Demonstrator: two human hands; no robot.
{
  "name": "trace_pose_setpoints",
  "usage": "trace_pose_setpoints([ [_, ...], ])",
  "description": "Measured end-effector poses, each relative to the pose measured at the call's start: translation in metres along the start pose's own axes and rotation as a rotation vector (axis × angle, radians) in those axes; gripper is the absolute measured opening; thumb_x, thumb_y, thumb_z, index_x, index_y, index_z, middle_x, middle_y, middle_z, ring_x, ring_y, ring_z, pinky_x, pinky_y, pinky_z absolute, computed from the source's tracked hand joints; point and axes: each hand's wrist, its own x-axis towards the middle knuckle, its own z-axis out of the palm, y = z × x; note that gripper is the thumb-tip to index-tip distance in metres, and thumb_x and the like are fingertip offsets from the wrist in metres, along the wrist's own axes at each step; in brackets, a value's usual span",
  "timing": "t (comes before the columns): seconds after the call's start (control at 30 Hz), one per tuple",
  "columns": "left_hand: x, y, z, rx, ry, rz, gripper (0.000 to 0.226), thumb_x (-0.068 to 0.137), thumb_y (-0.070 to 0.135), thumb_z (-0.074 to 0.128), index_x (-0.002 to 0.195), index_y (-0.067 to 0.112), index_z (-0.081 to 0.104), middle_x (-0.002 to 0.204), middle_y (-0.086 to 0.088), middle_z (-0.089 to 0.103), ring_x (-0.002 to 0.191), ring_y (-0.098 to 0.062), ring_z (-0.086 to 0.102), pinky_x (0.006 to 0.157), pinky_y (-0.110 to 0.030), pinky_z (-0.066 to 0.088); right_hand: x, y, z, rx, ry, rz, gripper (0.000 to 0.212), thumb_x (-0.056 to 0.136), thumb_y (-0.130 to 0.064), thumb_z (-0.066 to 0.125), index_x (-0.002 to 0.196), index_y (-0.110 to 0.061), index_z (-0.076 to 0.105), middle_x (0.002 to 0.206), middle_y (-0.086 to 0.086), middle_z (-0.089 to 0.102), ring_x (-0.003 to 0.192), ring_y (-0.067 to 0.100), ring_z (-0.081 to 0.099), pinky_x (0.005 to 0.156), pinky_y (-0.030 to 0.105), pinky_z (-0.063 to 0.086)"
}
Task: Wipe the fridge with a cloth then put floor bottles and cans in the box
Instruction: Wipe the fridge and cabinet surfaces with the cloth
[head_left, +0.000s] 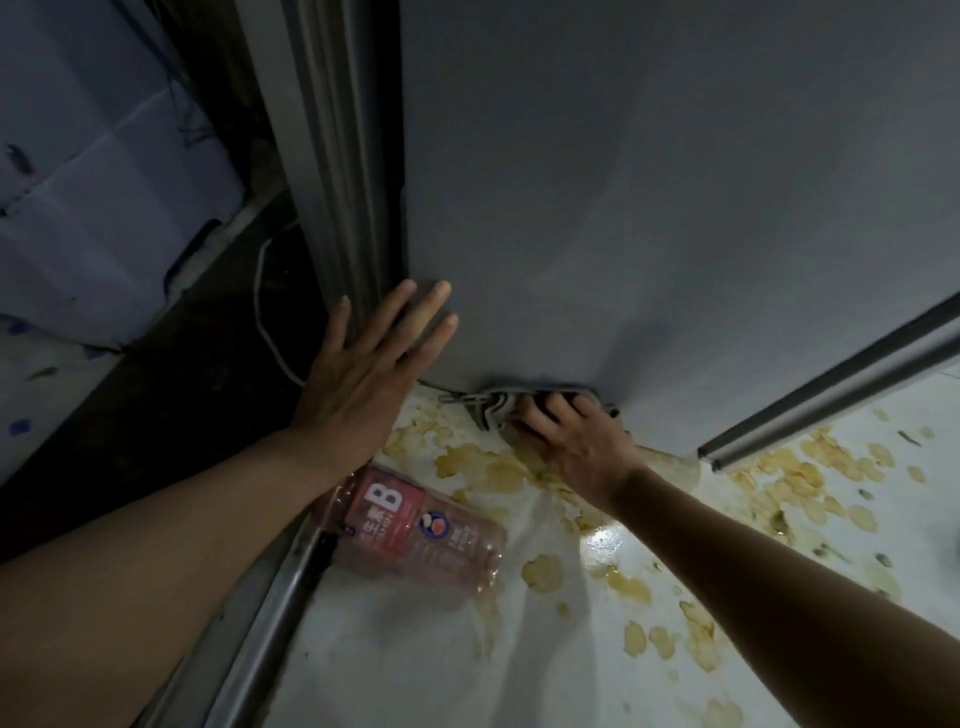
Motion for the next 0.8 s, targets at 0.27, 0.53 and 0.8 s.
trace_pose_setpoints([
  [0.27, -0.001, -0.013, -0.003, 0.002, 0.003, -0.021, 0.092, 0.068, 0.004, 0.066, 0.147, 0.016, 0.02, 0.158, -0.003, 0.004, 0.142, -0.025, 0.014, 0.105, -0.059, 0.023, 0.002, 0.018, -0.02, 0.122, 0.388, 0.287, 0.041, 0.1, -0.011, 0.027, 0.128, -0.017, 0.056, 0.114, 0.014, 0.052, 0.084, 0.029, 0.045, 0.065, 0.039, 0.037],
  [0.53, -0.001, -0.017, -0.009, -0.073, 0.001, 0.015, 0.076, 0.072, -0.001, 0.047, 0.145, 0.013, 0.029, 0.156, -0.004, 0.012, 0.142, -0.026, 0.024, 0.105, -0.057, 0.026, 0.026, -0.015, -0.013, -0.013, 0.039, 0.058, 0.057, 0.076, -0.022, 0.069, 0.131, -0.024, 0.055, 0.125, 0.002, 0.054, 0.093, 0.023, 0.051, 0.071, 0.034, 0.044],
  [0.8, -0.031, -0.031, -0.015, -0.139, -0.139, -0.078, 0.078, 0.076, 0.004, 0.059, 0.146, 0.009, 0.024, 0.158, -0.003, 0.009, 0.145, -0.023, 0.011, 0.11, -0.053, 0.01, 0.074, -0.017, -0.044, 0.081, 0.316, 0.207, 0.05, 0.084, -0.022, 0.05, 0.134, -0.02, 0.051, 0.125, 0.011, 0.037, 0.088, 0.029, 0.036, 0.064, 0.037, 0.041],
])
